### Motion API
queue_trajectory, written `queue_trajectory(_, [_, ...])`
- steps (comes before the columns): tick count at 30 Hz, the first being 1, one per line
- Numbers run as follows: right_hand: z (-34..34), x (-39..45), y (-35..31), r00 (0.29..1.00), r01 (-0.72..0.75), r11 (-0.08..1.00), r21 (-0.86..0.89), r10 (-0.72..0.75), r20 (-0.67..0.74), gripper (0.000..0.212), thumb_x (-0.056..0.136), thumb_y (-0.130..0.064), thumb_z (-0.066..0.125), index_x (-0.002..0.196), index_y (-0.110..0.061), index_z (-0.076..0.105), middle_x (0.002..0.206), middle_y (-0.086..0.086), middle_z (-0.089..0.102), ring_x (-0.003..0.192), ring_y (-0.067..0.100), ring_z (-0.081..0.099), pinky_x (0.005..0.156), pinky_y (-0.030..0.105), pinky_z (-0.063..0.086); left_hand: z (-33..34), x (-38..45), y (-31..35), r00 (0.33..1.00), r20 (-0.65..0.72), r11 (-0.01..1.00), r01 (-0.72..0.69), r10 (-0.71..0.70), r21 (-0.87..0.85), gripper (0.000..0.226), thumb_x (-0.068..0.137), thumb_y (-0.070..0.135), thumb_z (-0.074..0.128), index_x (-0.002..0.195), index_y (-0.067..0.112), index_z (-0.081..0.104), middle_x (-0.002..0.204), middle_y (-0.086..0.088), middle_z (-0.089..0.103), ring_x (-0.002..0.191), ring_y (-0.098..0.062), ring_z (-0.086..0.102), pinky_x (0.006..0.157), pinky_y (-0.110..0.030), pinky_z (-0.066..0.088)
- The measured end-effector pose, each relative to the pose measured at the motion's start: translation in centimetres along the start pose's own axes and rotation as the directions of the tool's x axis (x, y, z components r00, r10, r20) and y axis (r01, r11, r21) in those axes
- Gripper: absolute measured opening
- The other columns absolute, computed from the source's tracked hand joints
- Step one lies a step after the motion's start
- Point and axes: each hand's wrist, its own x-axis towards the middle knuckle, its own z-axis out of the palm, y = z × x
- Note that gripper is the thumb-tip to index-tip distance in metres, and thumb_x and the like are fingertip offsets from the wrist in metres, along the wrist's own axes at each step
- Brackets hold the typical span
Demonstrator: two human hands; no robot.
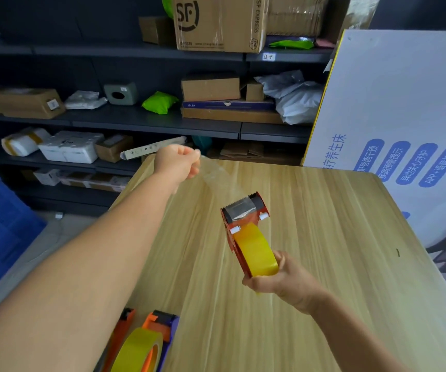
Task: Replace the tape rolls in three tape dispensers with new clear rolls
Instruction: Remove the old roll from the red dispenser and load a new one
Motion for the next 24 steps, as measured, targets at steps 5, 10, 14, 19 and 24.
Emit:
queue_trajectory(5, [-0.2, -0.5, -1.6, 0.998, 0.043, 0.999, -0.006, -0.043, 0.055, 0.031, 0.064, -0.012, 0.075, 0.088, -0.005, 0.057, 0.076, 0.008, 0.052, 0.071, 0.02, 0.051, 0.064, 0.025, 0.044, 0.4, -0.6, -3.3, 0.972, 0.057, 0.971, 0.233, -0.229, -0.061, 0.011, 0.084, 0.026, 0.068, 0.085, 0.016, 0.062, 0.073, 0.0, 0.067, 0.058, -0.009, 0.059, 0.052, -0.023, 0.05])
queue_trajectory(10, [-0.4, -1.1, -2.6, 0.993, 0.078, 0.996, 0.047, -0.082, 0.087, 0.028, 0.058, -0.018, 0.076, 0.085, -0.016, 0.066, 0.08, 0.012, 0.054, 0.075, 0.023, 0.051, 0.068, 0.031, 0.044, 0.3, -1.8, -4.4, 0.923, 0.194, 0.922, 0.362, -0.334, -0.139, 0.008, 0.084, 0.022, 0.067, 0.084, 0.015, 0.065, 0.069, 0.002, 0.064, 0.056, -0.009, 0.058, 0.048, -0.021, 0.047])
queue_trajectory(14, [-0.6, -1.7, -2.8, 0.986, 0.112, 0.99, 0.081, -0.121, 0.115, 0.023, 0.056, -0.022, 0.076, 0.079, -0.023, 0.069, 0.079, 0.007, 0.056, 0.075, 0.02, 0.052, 0.068, 0.029, 0.045, 0.4, -3.3, -4.9, 0.897, 0.254, 0.882, 0.418, -0.363, -0.216, 0.007, 0.086, 0.013, 0.061, 0.081, 0.017, 0.061, 0.064, 0.001, 0.061, 0.054, -0.011, 0.057, 0.048, -0.02, 0.047])
queue_trajectory(19, [-0.4, -2.3, -3.0, 0.982, 0.144, 0.988, 0.05, -0.149, 0.12, 0.024, 0.058, -0.021, 0.076, 0.082, -0.022, 0.07, 0.077, 0.001, 0.059, 0.073, 0.015, 0.055, 0.066, 0.026, 0.046, 1.3, -5.7, -6.3, 0.842, 0.347, 0.815, 0.513, -0.414, -0.27, 0.013, 0.086, 0.006, 0.057, 0.089, 0.017, 0.061, 0.069, -0.004, 0.062, 0.057, -0.014, 0.058, 0.05, -0.023, 0.049])
queue_trajectory(24, [1.1, -3.0, -2.9, 0.99, 0.139, 0.99, 0.001, -0.139, 0.038, 0.056, 0.058, -0.038, 0.081, 0.09, 0.003, 0.059, 0.076, 0.009, 0.057, 0.072, 0.021, 0.054, 0.066, 0.029, 0.046, 1.7, -7.4, -7.8, 0.836, 0.339, 0.77, 0.536, -0.431, -0.346, 0.013, 0.089, 0.007, 0.056, 0.091, 0.019, 0.058, 0.084, -0.006, 0.061, 0.065, -0.015, 0.057, 0.054, -0.025, 0.048])
